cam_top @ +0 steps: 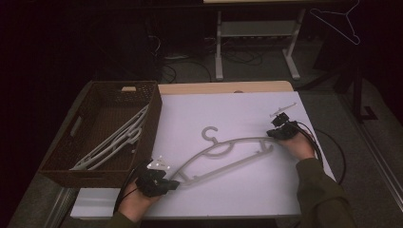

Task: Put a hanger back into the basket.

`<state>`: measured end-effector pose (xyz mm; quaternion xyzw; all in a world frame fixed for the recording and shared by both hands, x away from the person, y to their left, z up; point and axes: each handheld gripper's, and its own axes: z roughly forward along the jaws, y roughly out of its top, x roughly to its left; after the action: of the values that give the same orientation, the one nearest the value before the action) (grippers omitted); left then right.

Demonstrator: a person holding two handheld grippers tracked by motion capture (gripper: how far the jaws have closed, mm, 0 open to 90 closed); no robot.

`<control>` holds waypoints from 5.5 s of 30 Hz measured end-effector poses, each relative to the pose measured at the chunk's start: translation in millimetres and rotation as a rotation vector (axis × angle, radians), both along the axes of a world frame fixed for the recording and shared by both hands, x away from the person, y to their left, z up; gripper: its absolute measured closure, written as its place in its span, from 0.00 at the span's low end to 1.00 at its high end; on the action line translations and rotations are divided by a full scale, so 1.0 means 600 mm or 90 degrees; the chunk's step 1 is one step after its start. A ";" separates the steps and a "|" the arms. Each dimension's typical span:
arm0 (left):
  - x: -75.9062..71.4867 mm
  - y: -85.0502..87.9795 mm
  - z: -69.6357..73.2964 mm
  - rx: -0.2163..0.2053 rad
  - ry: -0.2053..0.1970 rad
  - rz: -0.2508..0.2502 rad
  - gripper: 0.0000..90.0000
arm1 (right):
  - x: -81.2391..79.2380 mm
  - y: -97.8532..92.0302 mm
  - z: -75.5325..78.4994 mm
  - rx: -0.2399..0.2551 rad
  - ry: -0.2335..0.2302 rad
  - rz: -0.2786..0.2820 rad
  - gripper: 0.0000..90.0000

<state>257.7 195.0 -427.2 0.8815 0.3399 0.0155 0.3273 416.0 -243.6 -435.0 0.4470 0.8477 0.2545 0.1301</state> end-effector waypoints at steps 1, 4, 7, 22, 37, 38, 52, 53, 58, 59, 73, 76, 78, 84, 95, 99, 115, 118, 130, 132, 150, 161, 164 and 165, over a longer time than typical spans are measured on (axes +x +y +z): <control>0.002 -0.003 0.000 -0.001 -0.004 0.003 1.00 | -0.006 -0.005 0.000 0.002 -0.004 0.001 1.00; 0.011 -0.014 0.001 0.007 -0.016 0.008 1.00 | -0.025 -0.023 0.001 0.005 0.003 -0.007 1.00; 0.024 -0.024 0.001 0.012 -0.020 0.018 1.00 | -0.037 -0.038 0.003 0.011 0.004 -0.014 1.00; 0.117 -0.068 -0.006 0.042 -0.053 0.068 1.00 | -0.090 -0.074 0.000 0.022 0.012 -0.016 1.00; 0.185 -0.096 0.011 0.049 -0.049 0.072 1.00 | -0.130 -0.072 -0.002 0.029 0.017 0.017 1.00; 0.181 -0.096 0.011 0.048 -0.050 0.070 1.00 | -0.131 -0.072 -0.002 0.032 0.018 0.014 1.00; 0.215 -0.088 0.006 0.071 -0.049 0.094 1.00 | -0.153 -0.079 -0.001 0.033 0.023 0.020 1.00; 0.221 -0.089 0.005 0.069 -0.050 0.096 1.00 | -0.154 -0.078 -0.001 0.035 0.023 0.022 1.00; 0.255 -0.093 0.004 0.066 -0.054 0.109 1.00 | -0.163 -0.072 -0.002 0.041 0.027 0.040 1.00; 0.261 -0.094 0.005 0.066 -0.054 0.113 1.00 | -0.166 -0.070 -0.002 0.043 0.029 0.043 1.00; 0.333 -0.115 0.002 0.053 -0.067 0.136 1.00 | -0.207 -0.030 -0.003 0.063 0.040 0.125 1.00; 0.342 -0.121 0.001 0.051 -0.066 0.141 1.00 | -0.218 -0.019 -0.003 0.067 0.042 0.146 1.00; 0.346 -0.123 0.002 0.046 -0.069 0.138 1.00 | -0.225 -0.012 -0.003 0.068 0.044 0.157 1.00; 0.314 -0.124 0.026 0.017 -0.076 0.099 1.00 | -0.237 0.004 -0.003 0.074 0.049 0.189 1.00; 0.215 -0.116 0.040 -0.022 -0.061 0.036 1.00 | -0.248 0.073 -0.002 0.084 0.056 0.267 1.00; 0.186 -0.103 0.035 -0.012 -0.056 0.027 1.00 | -0.250 0.106 -0.002 0.082 0.058 0.300 1.00; 0.168 -0.083 -0.007 0.058 -0.012 0.032 1.00 | -0.255 0.162 -0.008 0.077 0.050 0.378 1.00; 0.179 -0.098 -0.006 0.067 -0.013 0.026 1.00 | -0.257 0.176 -0.008 0.080 0.048 0.398 1.00; 0.213 -0.148 0.008 0.072 -0.021 -0.008 1.00 | -0.251 0.258 -0.010 0.081 0.025 0.455 1.00; 0.214 -0.151 0.013 0.077 -0.031 -0.013 1.00 | -0.246 0.271 -0.010 0.080 0.020 0.460 1.00; 0.234 -0.118 0.022 0.054 -0.033 0.025 1.00 | -0.210 0.366 -0.012 0.095 -0.016 0.470 1.00; 0.187 -0.114 0.044 -0.007 -0.059 0.006 0.79 | -0.208 0.265 0.027 0.163 -0.046 0.334 0.73; 0.172 -0.118 0.044 -0.021 -0.059 -0.008 0.71 | -0.204 0.223 0.033 0.180 -0.065 0.290 0.58; 0.168 -0.118 0.044 -0.020 -0.057 -0.020 0.68 | -0.203 0.209 0.035 0.184 -0.073 0.272 0.53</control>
<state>358.4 124.0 -401.0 0.8800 0.3110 0.0441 0.3562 294.3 -118.1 -414.0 0.2570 0.8688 0.4195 0.0558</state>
